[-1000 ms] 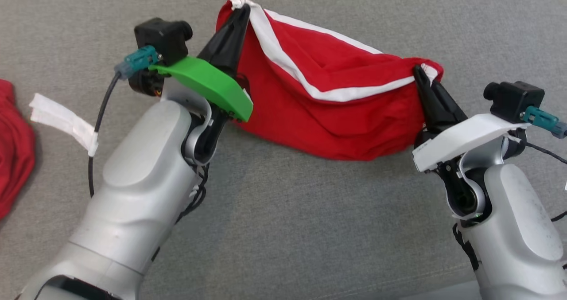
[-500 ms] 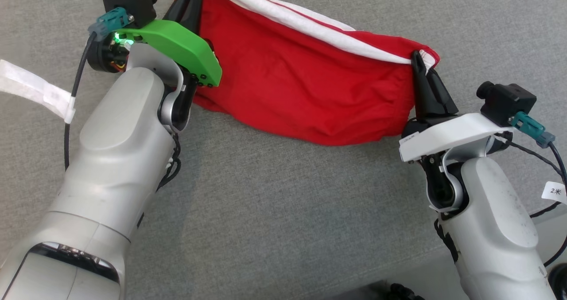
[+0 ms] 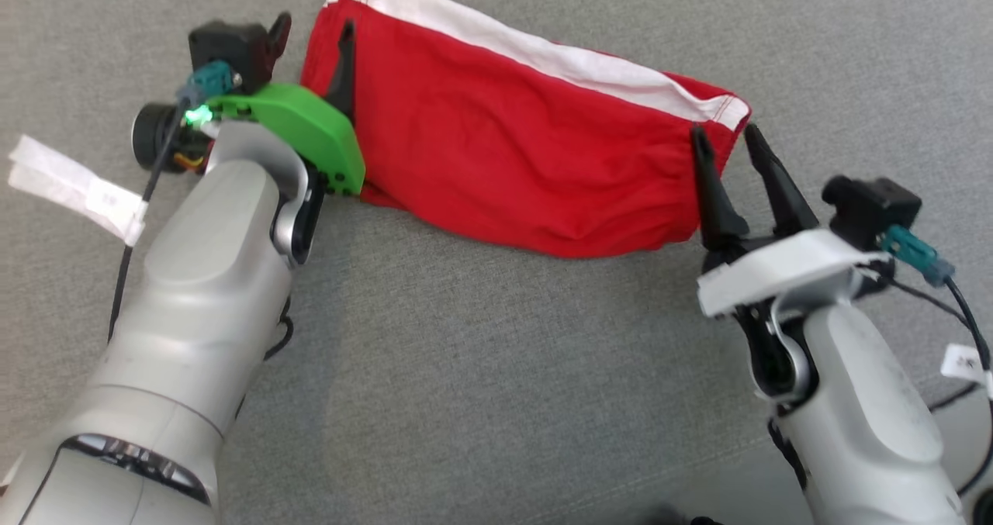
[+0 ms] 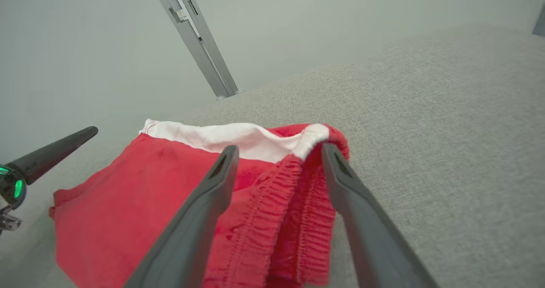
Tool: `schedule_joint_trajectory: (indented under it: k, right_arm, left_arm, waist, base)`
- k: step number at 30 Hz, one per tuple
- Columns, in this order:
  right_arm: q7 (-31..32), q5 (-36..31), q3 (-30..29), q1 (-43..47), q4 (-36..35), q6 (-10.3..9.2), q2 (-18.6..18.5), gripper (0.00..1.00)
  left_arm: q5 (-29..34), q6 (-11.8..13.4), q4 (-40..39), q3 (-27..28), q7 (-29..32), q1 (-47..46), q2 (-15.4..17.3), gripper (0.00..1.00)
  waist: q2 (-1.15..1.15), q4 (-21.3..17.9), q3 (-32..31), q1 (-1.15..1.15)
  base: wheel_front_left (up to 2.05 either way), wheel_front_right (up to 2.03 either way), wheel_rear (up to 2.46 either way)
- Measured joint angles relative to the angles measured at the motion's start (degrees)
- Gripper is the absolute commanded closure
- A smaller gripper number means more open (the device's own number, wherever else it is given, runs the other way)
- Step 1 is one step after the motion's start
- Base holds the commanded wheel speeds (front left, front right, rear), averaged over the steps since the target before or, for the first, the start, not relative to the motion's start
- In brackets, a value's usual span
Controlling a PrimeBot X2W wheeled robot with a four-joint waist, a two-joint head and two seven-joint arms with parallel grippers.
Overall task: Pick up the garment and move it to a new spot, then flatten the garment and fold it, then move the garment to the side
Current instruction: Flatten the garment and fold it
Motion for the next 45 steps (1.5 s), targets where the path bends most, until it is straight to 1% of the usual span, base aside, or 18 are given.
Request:
schedule_joint_trajectory:
  k: [3, 6, 10, 12, 15, 19, 21, 23, 25, 26, 27, 28, 31, 34, 39, 45]
  right_arm:
    - [0.91, -2.97, -1.56, 4.37, -2.49, 0.00, -0.86, 0.00]
    - [-0.66, -5.84, -2.49, 8.43, -6.94, 0.00, -0.69, 0.00]
    - [-2.07, -12.92, -3.36, 12.80, -9.88, 0.00, -0.81, 0.00]
    - [-2.82, -17.59, -3.28, 13.78, -11.43, 0.00, -0.79, 0.00]
    - [-3.63, -21.27, -1.19, 14.05, -13.10, 0.01, -0.40, 0.00]
    - [-3.90, -22.30, -0.34, 14.86, -13.08, 0.02, 0.05, 0.00]
    - [-3.96, -22.30, -0.30, 14.85, -13.08, 0.02, 0.26, 0.00]
    - [-4.03, -22.30, -0.33, 14.85, -13.07, 0.02, 0.55, 0.00]
    - [-4.16, -22.28, -0.76, 14.85, -13.11, 0.02, 0.56, 0.00]
    - [-4.16, -22.26, -1.08, 14.85, -13.12, 0.02, 0.62, 0.00]
    - [-4.17, -22.23, -1.36, 14.85, -13.15, 0.02, 0.66, 0.00]
    - [-4.17, -22.21, -1.60, 14.85, -13.33, 0.02, 0.70, 0.00]
    - [-4.22, -22.21, -2.18, 14.85, -13.70, 0.02, 0.76, 0.00]
    - [-4.22, -22.25, -2.47, 14.94, -13.86, 0.02, 0.78, 0.00]
    - [-4.22, -22.84, -3.23, 15.56, -14.13, 0.02, 0.68, 0.00]
    - [-3.53, -23.28, -4.01, 16.55, -15.10, 0.02, 0.09, 0.00]
  left_arm:
    - [0.25, 0.30, 2.09, -0.54, 0.74, 1.44, 0.33, 0.00]
    - [0.15, -0.08, 3.70, -0.85, 2.03, 2.47, 0.73, 0.00]
    - [0.64, -0.07, 5.53, -2.13, 3.93, 2.55, 1.33, 0.00]
    - [1.52, 0.12, 6.48, -2.78, 5.16, 2.50, 1.67, 0.00]
    - [1.89, 0.55, 7.84, -3.71, 7.08, 2.18, 2.37, 0.00]
    - [2.89, 2.30, 10.06, -4.72, 10.32, 0.96, 2.70, 0.00]
    - [2.79, 2.66, 10.60, -4.83, 11.95, 0.74, 2.68, 0.00]
    - [1.90, 2.37, 11.12, -4.48, 14.57, 0.03, 2.41, 0.00]
    - [1.02, 1.45, 11.39, -4.11, 18.13, -0.51, 1.94, 0.00]
    - [0.48, 0.91, 11.43, -3.92, 19.42, -0.81, 1.66, 0.09]
    - [0.07, 0.14, 11.43, -3.92, 20.64, -1.01, 1.38, 0.57]
    - [-0.29, -0.43, 11.36, -3.86, 21.28, -1.03, 1.13, 1.00]
    - [-1.19, -1.45, 10.35, -3.65, 21.20, -0.16, 0.13, 1.00]
    - [-2.07, -1.30, 8.90, -2.64, 17.05, 2.55, -0.71, 1.00]
    - [-4.15, -0.59, 6.24, -0.69, 10.78, 8.14, -1.10, 1.00]
    - [-6.38, 0.86, 2.20, 1.03, 5.92, 15.74, -1.78, 1.00]
  waist:
    - [0.00, 0.17, -1.82, 0.00]
    - [0.00, -0.02, -3.60, 0.00]
    - [0.00, -1.13, -4.68, 0.00]
    - [0.00, -1.99, -4.79, 0.00]
    - [0.00, -3.19, -4.36, 0.00]
    - [0.00, -4.25, -3.07, 0.00]
    - [0.00, -4.62, -2.44, 0.00]
    - [0.00, -4.89, -1.90, 0.00]
    - [0.00, -4.91, -1.51, 0.00]
    - [0.00, -4.80, -1.46, 0.00]
    - [0.00, -4.59, -1.42, 0.00]
    - [0.00, -4.33, -1.45, 0.00]
    - [0.00, -3.31, -1.84, 0.00]
    - [0.00, -2.13, -2.69, 0.00]
    - [0.00, -0.03, -4.80, 0.00]
    - [0.00, 2.40, -7.92, 0.00]
  base:
    - [0.00, 0.00, 0.00]
    - [0.00, 0.00, 0.00]
    - [0.00, 0.00, 0.00]
    - [0.00, 0.00, 0.00]
    - [0.00, 0.00, 0.00]
    - [0.00, 0.00, 0.00]
    - [0.00, 0.00, 0.00]
    - [0.00, 0.00, 0.00]
    - [0.00, 0.00, 0.00]
    - [0.00, 0.00, 0.00]
    - [0.00, 0.00, 0.00]
    - [0.00, 0.00, 0.00]
    - [0.00, 0.00, 0.00]
    - [0.00, 0.00, 0.00]
    - [0.00, 0.00, 0.00]
    - [0.00, 0.00, 0.00]
